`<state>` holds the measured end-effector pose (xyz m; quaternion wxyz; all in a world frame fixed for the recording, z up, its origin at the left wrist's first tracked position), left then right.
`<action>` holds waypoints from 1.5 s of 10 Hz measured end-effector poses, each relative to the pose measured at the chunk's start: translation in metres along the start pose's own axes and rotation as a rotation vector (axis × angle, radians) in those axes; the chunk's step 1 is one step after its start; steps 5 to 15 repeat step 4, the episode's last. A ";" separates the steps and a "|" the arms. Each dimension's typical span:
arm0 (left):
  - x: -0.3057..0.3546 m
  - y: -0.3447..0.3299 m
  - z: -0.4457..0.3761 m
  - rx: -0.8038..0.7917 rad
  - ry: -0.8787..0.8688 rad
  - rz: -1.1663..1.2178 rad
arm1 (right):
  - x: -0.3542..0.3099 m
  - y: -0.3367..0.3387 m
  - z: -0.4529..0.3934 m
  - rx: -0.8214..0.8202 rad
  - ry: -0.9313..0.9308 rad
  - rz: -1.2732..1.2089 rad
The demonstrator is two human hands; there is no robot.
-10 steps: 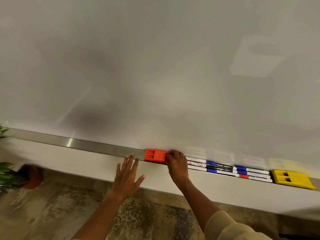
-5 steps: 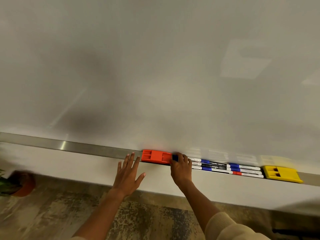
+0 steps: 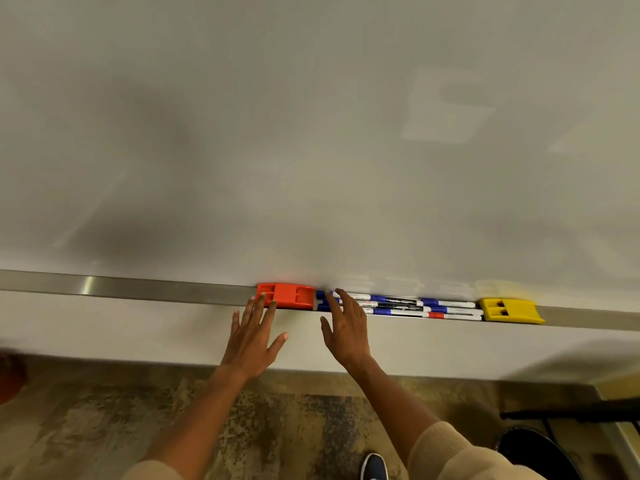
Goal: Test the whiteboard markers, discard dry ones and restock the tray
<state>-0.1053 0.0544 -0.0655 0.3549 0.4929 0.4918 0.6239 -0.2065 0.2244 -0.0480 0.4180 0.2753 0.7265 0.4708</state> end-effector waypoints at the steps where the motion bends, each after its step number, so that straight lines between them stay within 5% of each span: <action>1: 0.016 -0.008 0.000 -0.034 -0.012 -0.023 | 0.022 0.003 0.016 -0.056 -0.045 0.043; 2: 0.033 -0.014 0.004 -0.051 -0.009 -0.033 | 0.050 0.006 0.030 -0.145 -0.104 0.088; 4: 0.079 -0.023 0.013 -0.033 -0.069 -0.002 | 0.103 0.045 0.061 -0.070 -0.152 0.083; 15: 0.079 -0.023 0.013 -0.033 -0.069 -0.002 | 0.103 0.045 0.061 -0.070 -0.152 0.083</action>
Point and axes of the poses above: each hand's wrist, its own z-axis away from the middle knuckle, its own y-axis out of the back of the hand, x = y × z, the point moved 10 cm from there along -z, towards the middle knuckle, and after that the axes turned 2 degrees about x, right-handed, at the moved point
